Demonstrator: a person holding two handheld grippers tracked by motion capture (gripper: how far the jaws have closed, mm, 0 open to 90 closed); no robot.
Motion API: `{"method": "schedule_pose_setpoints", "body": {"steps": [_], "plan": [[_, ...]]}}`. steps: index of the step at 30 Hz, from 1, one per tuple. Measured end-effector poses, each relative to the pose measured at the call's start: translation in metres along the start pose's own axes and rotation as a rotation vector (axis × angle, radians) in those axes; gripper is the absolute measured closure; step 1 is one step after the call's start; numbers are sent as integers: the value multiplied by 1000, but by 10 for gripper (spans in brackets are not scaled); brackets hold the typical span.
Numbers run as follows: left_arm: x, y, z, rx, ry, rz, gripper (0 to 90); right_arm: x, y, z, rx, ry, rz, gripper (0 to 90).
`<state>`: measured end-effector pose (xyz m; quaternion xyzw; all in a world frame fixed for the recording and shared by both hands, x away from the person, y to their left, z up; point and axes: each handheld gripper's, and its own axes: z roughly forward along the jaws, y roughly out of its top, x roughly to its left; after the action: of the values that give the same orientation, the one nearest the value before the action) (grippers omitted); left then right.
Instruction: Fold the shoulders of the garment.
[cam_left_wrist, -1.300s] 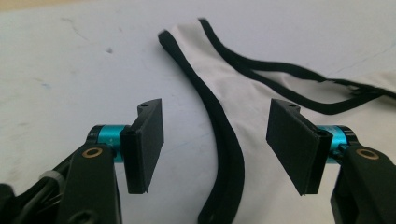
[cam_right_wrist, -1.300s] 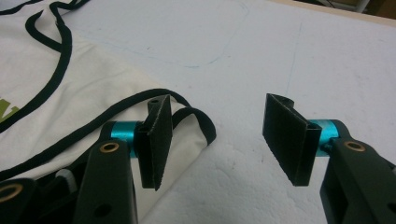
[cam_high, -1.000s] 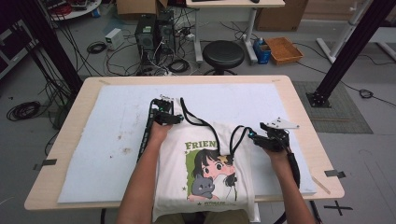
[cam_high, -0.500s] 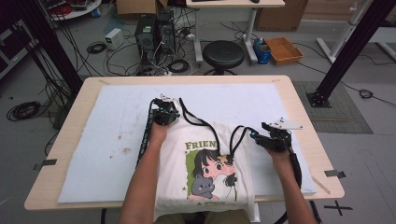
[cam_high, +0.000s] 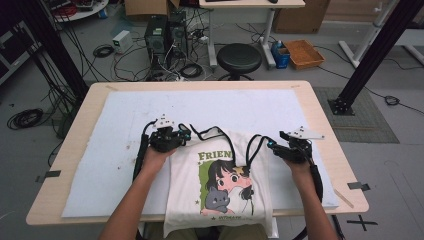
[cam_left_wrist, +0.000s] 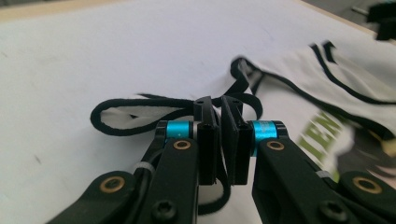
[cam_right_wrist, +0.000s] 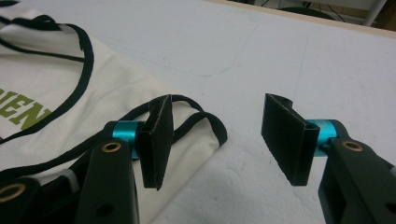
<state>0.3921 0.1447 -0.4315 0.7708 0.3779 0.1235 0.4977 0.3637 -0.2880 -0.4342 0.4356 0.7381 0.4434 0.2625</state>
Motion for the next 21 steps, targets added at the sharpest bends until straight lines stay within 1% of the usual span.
{"method": "schedule_pose_setpoints", "body": {"steps": [1,2,3,4,5,6,7,8,10,11,13,14,15,16,17,18,19,20,21], "plan": [[0,-1,-2,13,24,-20,759,0,0,0,0,1,-2,438],[2,-1,-4,18,44,-42,586,1,0,1,-1,4,-2,439],[6,1,-6,6,81,-74,497,2,1,1,1,4,0,438],[11,3,-8,-19,113,-102,461,2,1,1,-1,6,-6,438],[15,5,-10,-34,149,-112,453,3,1,2,-1,8,-8,438],[18,8,-10,-35,180,-117,441,4,1,2,2,9,-6,438],[21,10,-8,-25,194,-117,432,4,2,3,0,11,-12,438],[24,12,-3,-2,204,-118,428,5,2,4,2,11,-14,439],[31,14,10,65,236,-113,408,6,2,6,5,15,-14,439],[33,14,15,81,240,-115,393,6,2,6,9,18,-17,438],[37,12,27,112,243,-125,392,7,2,7,14,18,-17,438],[38,11,33,131,242,-124,392,7,2,7,16,18,-19,438],[38,10,37,162,241,-108,402,7,2,7,15,18,-18,438],[37,10,39,169,262,-72,461,6,2,7,14,20,-16,438],[36,11,38,173,269,-32,857,5,1,7,11,20,-19,439],[35,13,35,152,264,-13,857,5,1,7,11,20,-19,438],[33,15,32,126,261,-9,857,5,1,6,12,17,-16,438],[31,17,28,91,241,5,862,3,0,5,12,18,-10,438],[28,18,25,68,231,15,862,3,0,5,12,18,-10,438]]}}
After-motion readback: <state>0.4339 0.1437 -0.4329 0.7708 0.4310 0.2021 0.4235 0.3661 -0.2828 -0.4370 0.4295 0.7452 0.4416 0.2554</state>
